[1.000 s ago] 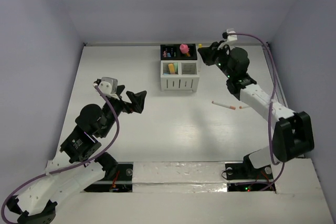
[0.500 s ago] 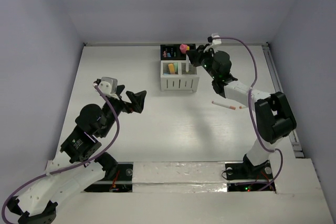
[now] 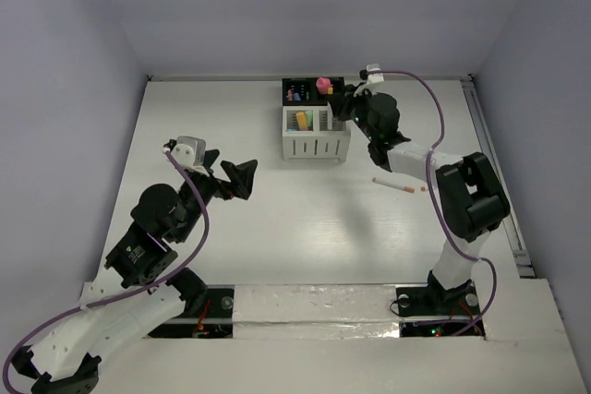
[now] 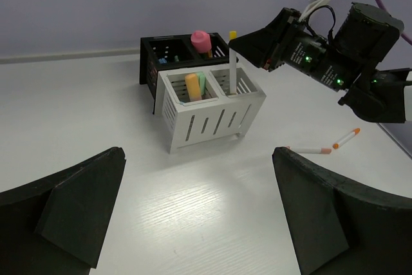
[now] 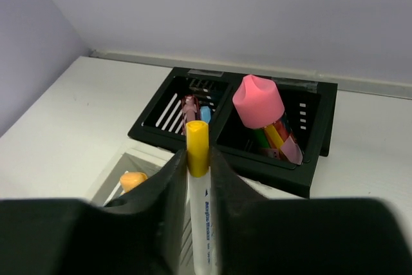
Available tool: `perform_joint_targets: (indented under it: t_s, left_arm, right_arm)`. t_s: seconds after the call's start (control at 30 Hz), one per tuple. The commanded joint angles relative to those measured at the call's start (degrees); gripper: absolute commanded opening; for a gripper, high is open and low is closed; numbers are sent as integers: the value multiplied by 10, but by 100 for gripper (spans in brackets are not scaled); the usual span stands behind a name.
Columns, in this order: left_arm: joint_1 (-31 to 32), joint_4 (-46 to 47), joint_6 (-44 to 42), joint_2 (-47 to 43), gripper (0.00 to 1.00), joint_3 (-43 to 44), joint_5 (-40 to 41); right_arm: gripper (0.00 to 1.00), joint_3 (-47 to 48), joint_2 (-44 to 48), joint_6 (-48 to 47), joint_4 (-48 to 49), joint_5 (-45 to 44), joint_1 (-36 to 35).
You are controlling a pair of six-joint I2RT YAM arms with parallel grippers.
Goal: Sort the stationery into containers
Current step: Place the pen in the storage box.
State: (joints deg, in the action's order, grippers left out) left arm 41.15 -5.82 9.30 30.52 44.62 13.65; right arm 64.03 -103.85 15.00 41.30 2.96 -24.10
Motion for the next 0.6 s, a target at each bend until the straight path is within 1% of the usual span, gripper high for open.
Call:
perform_joint_targets:
  t_s: [0.0, 0.03, 0.07, 0.1, 0.2, 0.3, 0.37, 0.4, 0.47, 0.5, 0.53, 0.57]
  left_arm:
    - [-2, 27, -1, -6, 99, -1, -6]
    - [-2, 28, -2, -6, 99, -1, -6]
    - [-2, 27, -2, -6, 99, -1, -8]
    - [-2, 27, -1, -5, 99, -1, -9]
    - [-2, 27, -2, -3, 99, 0, -10]
    - [-2, 26, -1, -6, 99, 1, -10]
    - [-2, 25, 0, -8, 99, 1, -10]
    - [-2, 25, -1, -10, 99, 1, -10]
    - [-7, 26, -1, -14, 99, 4, -13]
    - [-7, 26, -1, -16, 99, 6, -16]
    - [-7, 25, -1, -17, 99, 7, -20]
    - [-7, 25, 0, -19, 99, 7, -31]
  right_arm:
    - [30, 5, 15, -2, 55, -9, -3]
    - [41, 0, 18, -2, 54, -9, -3]
    - [45, -2, 26, -2, 51, -7, -3]
    - [54, -3, 30, -3, 48, -5, -3]
    - [56, -3, 45, -3, 30, -1, -3]
    - [62, -8, 67, -2, 10, -16, -3]
    - [62, -14, 86, -2, -33, -53, -3]
    - [62, -18, 111, 3, -50, -97, -3]
    - [60, -24, 138, 21, -135, -166, -3]
    - [60, -20, 151, 62, -176, -196, 7]
    - [58, -17, 161, 84, -265, -229, 18]
    - [58, -19, 184, 99, -304, -233, 30]
